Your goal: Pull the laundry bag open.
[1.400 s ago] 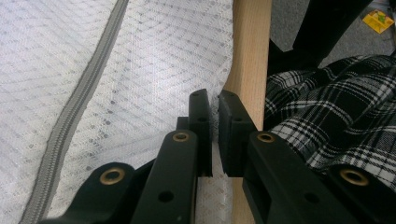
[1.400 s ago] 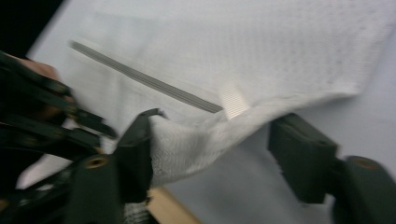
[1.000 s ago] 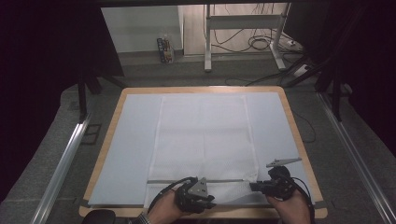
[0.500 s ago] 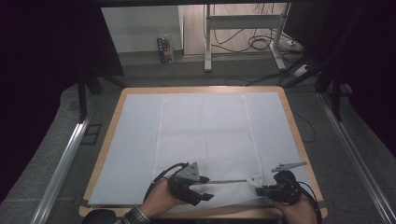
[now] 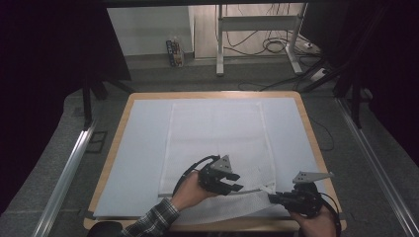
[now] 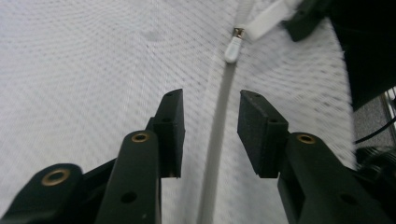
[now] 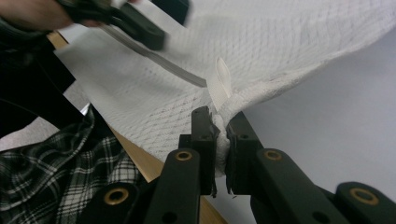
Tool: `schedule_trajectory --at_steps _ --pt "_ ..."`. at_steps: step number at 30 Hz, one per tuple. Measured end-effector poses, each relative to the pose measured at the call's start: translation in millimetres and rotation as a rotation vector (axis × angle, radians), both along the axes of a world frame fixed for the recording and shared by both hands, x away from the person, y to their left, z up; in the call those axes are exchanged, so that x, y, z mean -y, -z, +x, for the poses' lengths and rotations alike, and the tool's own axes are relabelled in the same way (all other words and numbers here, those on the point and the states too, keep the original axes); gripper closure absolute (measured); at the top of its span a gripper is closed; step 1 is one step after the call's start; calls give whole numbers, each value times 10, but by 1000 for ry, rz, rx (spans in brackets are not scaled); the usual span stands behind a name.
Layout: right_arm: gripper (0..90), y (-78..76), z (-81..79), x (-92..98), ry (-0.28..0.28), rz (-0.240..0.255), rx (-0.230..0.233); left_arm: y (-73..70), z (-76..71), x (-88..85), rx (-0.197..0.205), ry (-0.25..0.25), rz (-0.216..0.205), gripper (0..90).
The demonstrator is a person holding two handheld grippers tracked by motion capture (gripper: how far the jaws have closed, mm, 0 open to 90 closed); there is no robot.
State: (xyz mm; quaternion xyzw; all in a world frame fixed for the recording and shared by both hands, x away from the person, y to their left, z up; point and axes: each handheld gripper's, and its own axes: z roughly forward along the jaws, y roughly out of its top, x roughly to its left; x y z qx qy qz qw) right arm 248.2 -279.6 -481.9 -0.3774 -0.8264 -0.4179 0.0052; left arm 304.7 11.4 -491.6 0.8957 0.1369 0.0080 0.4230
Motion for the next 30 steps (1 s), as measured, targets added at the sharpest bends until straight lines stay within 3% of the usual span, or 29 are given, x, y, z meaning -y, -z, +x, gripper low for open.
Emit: schedule_trajectory --at_steps 3,7,11,18,24,30 --pt "826 -26 -11 10 -7 34 26 33 82 143 -9 15 -16 644" --pt "826 -38 -18 11 -14 42 39 29 119 275 -6 36 -26 666" --pt "826 -52 -24 7 -18 51 60 27 126 422 -2 78 -5 672" --pt "826 -72 -34 4 -23 65 79 49 111 581 15 107 16 643" --pt "827 -90 -39 -7 -29 63 97 55 120 664 -9 142 31 657" --pt "827 -88 -41 -7 -24 59 102 62 135 716 -18 153 33 789"
